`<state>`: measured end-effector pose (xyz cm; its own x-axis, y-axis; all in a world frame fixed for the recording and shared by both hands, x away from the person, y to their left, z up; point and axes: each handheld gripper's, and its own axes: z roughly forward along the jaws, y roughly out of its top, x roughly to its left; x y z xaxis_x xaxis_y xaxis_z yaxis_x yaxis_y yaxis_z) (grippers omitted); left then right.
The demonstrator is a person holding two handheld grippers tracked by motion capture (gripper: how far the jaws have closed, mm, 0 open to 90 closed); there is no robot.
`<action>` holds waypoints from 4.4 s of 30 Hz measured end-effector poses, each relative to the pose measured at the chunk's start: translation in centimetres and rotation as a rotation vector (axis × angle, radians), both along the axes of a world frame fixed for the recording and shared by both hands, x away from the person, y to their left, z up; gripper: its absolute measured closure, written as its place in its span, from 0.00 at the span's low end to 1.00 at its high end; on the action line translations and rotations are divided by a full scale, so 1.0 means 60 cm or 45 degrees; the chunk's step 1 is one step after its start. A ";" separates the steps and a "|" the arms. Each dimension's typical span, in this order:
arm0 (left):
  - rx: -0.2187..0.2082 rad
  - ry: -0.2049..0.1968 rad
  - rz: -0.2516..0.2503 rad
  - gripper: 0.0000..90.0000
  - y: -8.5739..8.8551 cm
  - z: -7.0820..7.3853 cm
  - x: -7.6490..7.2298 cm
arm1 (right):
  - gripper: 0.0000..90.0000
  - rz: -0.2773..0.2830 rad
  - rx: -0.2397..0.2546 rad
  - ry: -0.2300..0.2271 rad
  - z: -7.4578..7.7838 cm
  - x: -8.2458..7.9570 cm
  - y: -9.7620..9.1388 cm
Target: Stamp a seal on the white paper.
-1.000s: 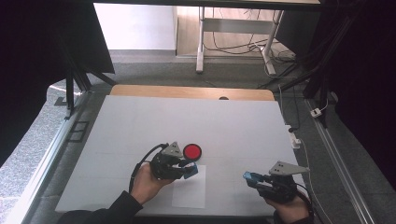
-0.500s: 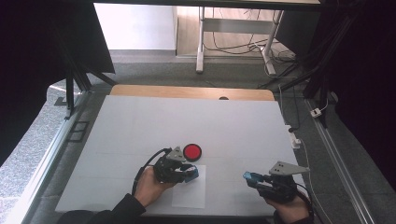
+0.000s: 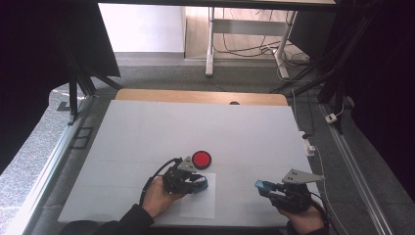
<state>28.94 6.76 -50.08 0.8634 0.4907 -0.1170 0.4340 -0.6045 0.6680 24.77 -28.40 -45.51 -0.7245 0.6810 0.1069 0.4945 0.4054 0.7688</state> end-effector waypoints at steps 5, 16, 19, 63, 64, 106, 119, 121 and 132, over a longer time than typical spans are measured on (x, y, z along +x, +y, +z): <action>0.008 -0.009 -0.003 0.78 -0.002 -0.003 -0.001 | 0.76 0.001 0.000 0.001 0.000 0.000 0.000; 0.024 -0.024 -0.003 0.78 -0.005 -0.004 -0.006 | 0.76 0.001 -0.004 0.003 0.000 0.000 0.001; 0.038 -0.030 -0.003 0.78 -0.007 -0.003 -0.007 | 0.76 0.002 -0.002 0.004 -0.001 0.000 0.001; -0.006 0.024 0.015 0.78 -0.002 -0.009 0.000 | 0.76 0.008 -0.012 0.009 -0.001 0.001 0.003; -0.006 0.028 0.018 0.78 -0.002 -0.009 0.001 | 0.76 0.008 -0.012 0.008 -0.001 0.000 0.003; -0.156 0.001 -0.029 0.78 0.031 0.059 0.001 | 0.76 0.005 -0.005 0.007 -0.001 0.000 0.001; -0.242 -0.031 -0.061 0.78 0.055 0.087 -0.002 | 0.76 0.003 -0.005 0.008 -0.001 0.000 0.001; -0.256 -0.034 -0.071 0.78 0.058 0.091 -0.002 | 0.76 0.003 -0.005 0.008 -0.001 0.000 0.001; -0.361 -0.036 -0.109 0.78 0.076 0.109 -0.004 | 0.76 0.004 -0.006 0.006 -0.001 0.000 0.001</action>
